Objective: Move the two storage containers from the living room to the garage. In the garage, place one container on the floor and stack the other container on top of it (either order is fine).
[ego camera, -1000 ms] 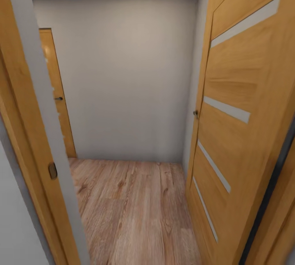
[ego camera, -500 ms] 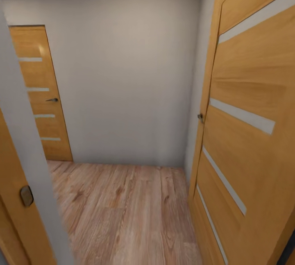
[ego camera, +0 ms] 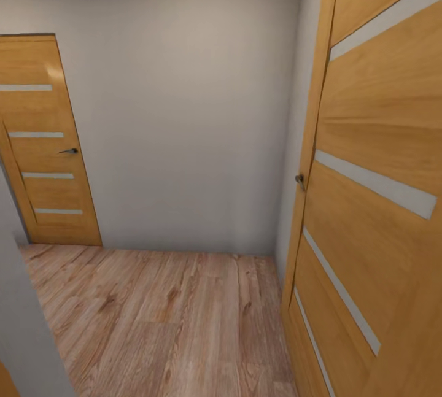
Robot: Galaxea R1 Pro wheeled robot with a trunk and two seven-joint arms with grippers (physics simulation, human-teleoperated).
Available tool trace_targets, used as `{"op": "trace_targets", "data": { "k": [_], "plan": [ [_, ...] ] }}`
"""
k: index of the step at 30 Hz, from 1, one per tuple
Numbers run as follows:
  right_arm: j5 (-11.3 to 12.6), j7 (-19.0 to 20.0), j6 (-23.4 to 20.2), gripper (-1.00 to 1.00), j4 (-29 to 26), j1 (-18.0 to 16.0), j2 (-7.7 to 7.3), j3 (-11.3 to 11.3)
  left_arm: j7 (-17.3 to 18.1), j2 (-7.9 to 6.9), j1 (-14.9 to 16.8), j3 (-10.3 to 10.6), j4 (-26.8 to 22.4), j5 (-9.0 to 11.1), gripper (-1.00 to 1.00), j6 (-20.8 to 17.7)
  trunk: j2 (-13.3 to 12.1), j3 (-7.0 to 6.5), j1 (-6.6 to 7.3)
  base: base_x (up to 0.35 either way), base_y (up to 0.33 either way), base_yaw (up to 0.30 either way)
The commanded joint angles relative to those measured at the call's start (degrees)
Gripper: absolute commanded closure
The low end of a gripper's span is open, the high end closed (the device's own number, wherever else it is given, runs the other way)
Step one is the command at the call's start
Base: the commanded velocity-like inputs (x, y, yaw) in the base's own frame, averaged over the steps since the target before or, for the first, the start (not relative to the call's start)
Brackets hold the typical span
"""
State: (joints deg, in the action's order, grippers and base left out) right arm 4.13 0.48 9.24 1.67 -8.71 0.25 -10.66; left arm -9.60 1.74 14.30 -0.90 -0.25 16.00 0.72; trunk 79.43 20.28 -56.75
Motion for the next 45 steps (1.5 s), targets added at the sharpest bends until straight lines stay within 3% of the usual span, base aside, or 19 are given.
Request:
{"op": "trace_targets", "data": {
  "k": [1, 9, 37, 45],
  "plan": [
    [0.44, 0.05, 0.34, -1.0, 0.18, -0.08, 0.02, -0.41, -0.19, 0.02, 0.03, -0.07, -0.01, 0.2, -1.0, 0.07, 0.04, 0.07, 0.0, 0.027, -0.017, 0.0],
    [0.44, 0.01, 0.34, -1.0, 0.18, -0.08, 0.02, -0.41, -0.16, -0.04, 0.03, -0.07, -0.01, 0.32, -1.0, 0.07, 0.04, 0.07, 0.0, 0.056, -0.003, 0.0],
    [0.52, -0.04, 0.34, -1.0, 0.18, -0.08, -0.01, -0.41, -0.16, -0.13, 0.03, -0.04, -0.01, 0.32, -1.0, 0.07, 0.04, 0.07, 0.0, 0.312, 0.0, 0.0],
    [0.53, -0.04, 0.34, -1.0, 0.18, -0.08, 0.02, -0.39, -0.16, -0.07, 0.03, 0.01, -0.01, 0.34, -1.0, 0.07, 0.04, 0.07, 0.0, 0.149, 0.0, 0.0]
  ]
}}
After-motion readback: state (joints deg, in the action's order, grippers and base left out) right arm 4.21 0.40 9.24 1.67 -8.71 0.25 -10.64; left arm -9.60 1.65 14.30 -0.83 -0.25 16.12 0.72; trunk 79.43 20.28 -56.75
